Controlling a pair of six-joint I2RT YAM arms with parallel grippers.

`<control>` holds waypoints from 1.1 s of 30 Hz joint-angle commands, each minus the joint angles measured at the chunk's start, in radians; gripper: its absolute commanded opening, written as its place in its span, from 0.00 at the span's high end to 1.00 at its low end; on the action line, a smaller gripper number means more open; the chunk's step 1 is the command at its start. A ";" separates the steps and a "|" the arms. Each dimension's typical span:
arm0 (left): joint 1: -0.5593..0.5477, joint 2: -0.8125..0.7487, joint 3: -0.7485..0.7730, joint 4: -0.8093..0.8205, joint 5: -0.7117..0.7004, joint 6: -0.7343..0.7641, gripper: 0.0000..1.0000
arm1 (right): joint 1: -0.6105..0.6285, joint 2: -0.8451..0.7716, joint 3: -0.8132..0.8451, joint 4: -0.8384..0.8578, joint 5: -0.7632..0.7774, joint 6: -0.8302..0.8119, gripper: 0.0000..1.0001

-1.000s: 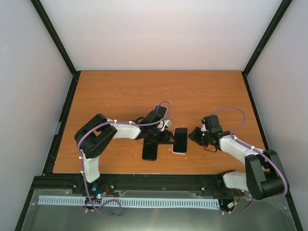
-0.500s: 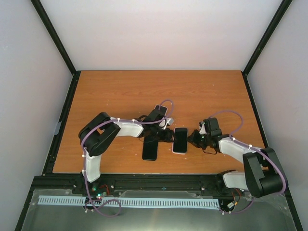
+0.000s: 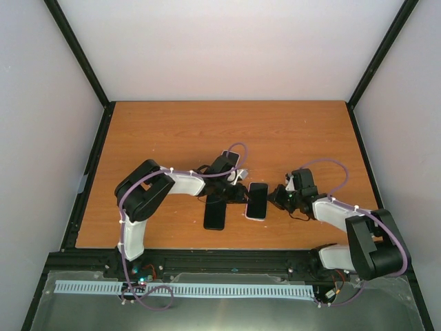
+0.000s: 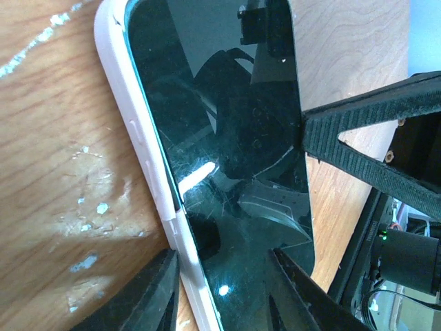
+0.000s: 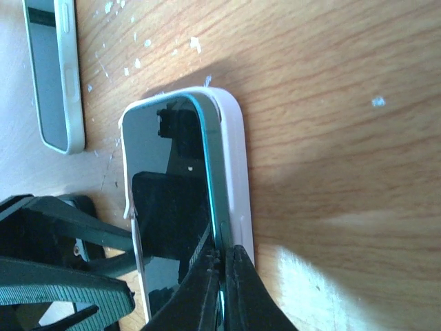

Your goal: Put the phone into the phone case

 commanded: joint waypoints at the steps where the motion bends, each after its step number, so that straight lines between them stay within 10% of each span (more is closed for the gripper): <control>1: -0.023 0.030 -0.004 0.089 0.085 -0.034 0.66 | 0.064 0.059 -0.036 0.096 -0.045 0.061 0.97; 15: -0.032 -0.033 -0.025 0.091 0.079 -0.073 0.63 | 0.110 0.025 -0.004 -0.012 0.067 0.040 0.97; 25: 0.015 -0.143 -0.069 0.034 -0.049 -0.067 0.46 | 0.109 -0.155 0.062 -0.205 0.148 -0.036 0.56; 33: 0.065 -0.131 -0.051 0.048 -0.047 -0.028 0.44 | 0.108 -0.080 0.016 -0.094 0.082 -0.031 0.47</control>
